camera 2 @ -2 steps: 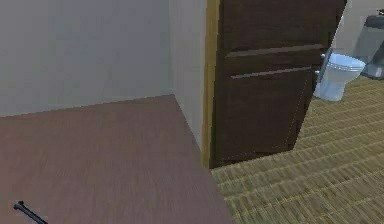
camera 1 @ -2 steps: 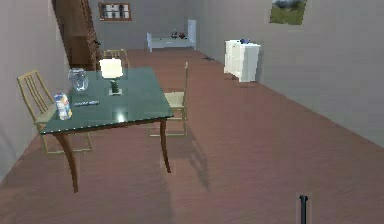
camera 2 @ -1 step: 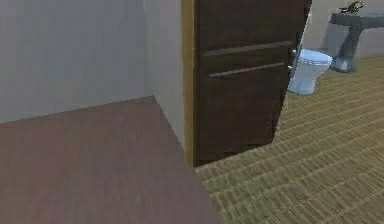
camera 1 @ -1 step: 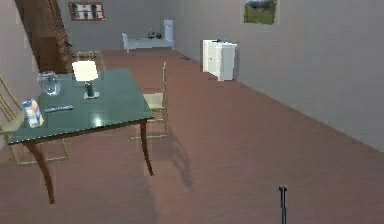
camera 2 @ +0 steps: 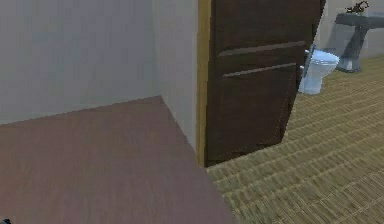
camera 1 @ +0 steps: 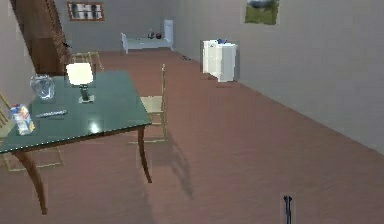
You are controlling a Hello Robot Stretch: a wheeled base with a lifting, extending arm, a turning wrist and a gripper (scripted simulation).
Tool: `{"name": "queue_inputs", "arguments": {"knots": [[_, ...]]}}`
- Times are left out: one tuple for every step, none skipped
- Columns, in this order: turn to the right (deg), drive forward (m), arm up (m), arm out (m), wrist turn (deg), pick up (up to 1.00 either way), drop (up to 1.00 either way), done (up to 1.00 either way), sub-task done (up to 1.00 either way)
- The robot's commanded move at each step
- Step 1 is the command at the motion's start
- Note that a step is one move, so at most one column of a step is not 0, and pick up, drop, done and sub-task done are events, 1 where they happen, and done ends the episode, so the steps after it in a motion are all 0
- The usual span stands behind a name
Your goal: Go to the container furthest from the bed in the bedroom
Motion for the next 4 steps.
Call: {"name": "queue_inputs", "arguments": {"knots": [[-15.0,0.00,0.00,0.00,0.0,0.00,0.00,0.00,0.00],[0.0,0.30,0.00,0.00,0.0,0.00,0.00,0.00,0.00],[30.0,0.00,0.00,0.00,0.0,0.00,0.00,0.00,0.00],[0.0,1.00,0.00,0.00,0.0,0.00,0.00,0.00,0.00]]}}
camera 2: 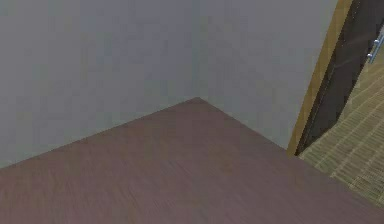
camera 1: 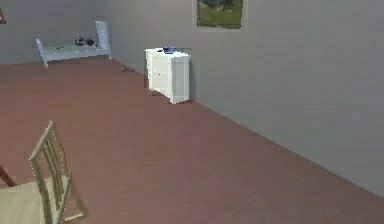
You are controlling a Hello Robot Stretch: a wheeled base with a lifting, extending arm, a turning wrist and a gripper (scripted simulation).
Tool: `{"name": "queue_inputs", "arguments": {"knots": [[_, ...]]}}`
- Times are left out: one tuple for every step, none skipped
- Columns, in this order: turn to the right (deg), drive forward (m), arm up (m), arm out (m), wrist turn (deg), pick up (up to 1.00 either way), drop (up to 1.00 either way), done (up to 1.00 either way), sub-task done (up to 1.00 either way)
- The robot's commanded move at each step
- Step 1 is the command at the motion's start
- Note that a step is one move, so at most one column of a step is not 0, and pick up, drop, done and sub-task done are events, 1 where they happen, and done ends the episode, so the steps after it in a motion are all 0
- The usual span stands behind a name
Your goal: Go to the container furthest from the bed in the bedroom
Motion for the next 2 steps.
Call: {"name": "queue_inputs", "arguments": {"knots": [[6.0,0.00,0.00,0.00,0.0,0.00,0.00,0.00,0.00],[0.0,0.15,0.00,0.00,0.0,0.00,0.00,0.00,0.00]]}}
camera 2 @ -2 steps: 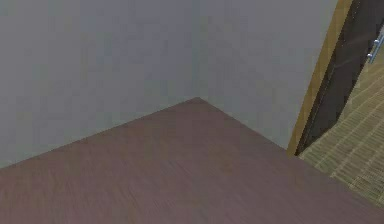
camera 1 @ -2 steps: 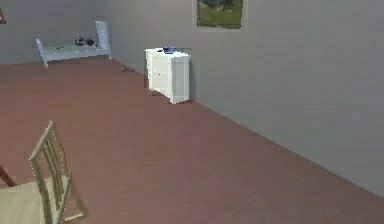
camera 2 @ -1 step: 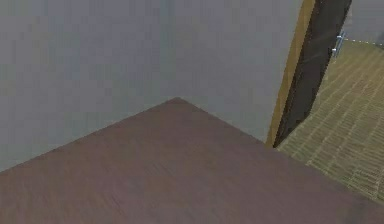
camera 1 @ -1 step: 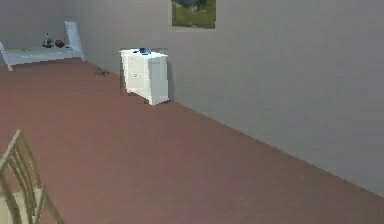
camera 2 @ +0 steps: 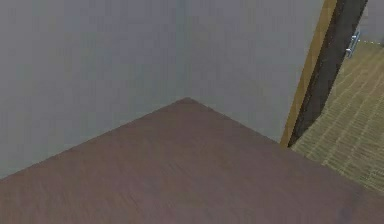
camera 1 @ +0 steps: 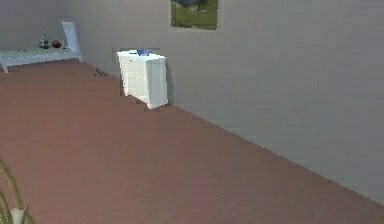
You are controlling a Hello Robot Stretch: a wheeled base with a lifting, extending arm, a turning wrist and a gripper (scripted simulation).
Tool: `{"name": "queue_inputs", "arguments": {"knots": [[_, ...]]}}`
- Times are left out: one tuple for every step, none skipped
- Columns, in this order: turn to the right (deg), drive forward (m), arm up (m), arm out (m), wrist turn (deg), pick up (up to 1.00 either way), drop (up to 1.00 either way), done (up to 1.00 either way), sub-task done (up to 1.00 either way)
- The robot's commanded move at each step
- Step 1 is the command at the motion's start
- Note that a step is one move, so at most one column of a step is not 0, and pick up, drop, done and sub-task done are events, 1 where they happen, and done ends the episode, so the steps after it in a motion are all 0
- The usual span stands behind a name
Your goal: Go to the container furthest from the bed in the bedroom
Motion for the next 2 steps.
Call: {"name": "queue_inputs", "arguments": {"knots": [[-15.0,0.00,0.00,0.00,0.0,0.00,0.00,0.00,0.00],[0.0,0.80,0.00,0.00,0.0,0.00,0.00,0.00,0.00]]}}
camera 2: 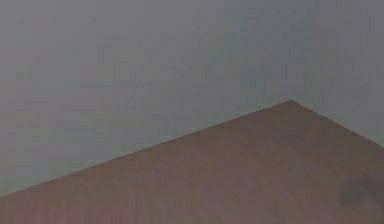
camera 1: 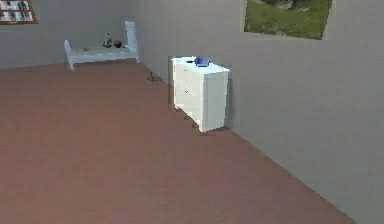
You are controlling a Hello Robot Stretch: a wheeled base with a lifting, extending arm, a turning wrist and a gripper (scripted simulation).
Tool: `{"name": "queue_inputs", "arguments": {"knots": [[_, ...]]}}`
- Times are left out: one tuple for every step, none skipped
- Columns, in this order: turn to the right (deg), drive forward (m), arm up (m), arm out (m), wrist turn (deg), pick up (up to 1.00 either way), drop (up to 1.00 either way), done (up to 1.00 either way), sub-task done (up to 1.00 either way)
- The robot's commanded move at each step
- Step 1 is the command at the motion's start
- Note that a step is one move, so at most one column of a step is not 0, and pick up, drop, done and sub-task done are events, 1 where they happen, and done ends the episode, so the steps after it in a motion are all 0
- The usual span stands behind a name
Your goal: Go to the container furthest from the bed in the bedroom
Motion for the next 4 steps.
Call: {"name": "queue_inputs", "arguments": {"knots": [[0.0,1.00,0.00,0.00,0.0,0.00,0.00,0.00,0.00],[3.0,0.00,0.00,0.00,0.0,0.00,0.00,0.00,0.00],[0.0,0.75,0.00,0.00,0.0,0.00,0.00,0.00,0.00],[-45.0,0.00,0.00,0.00,0.0,0.00,0.00,0.00,0.00]]}}
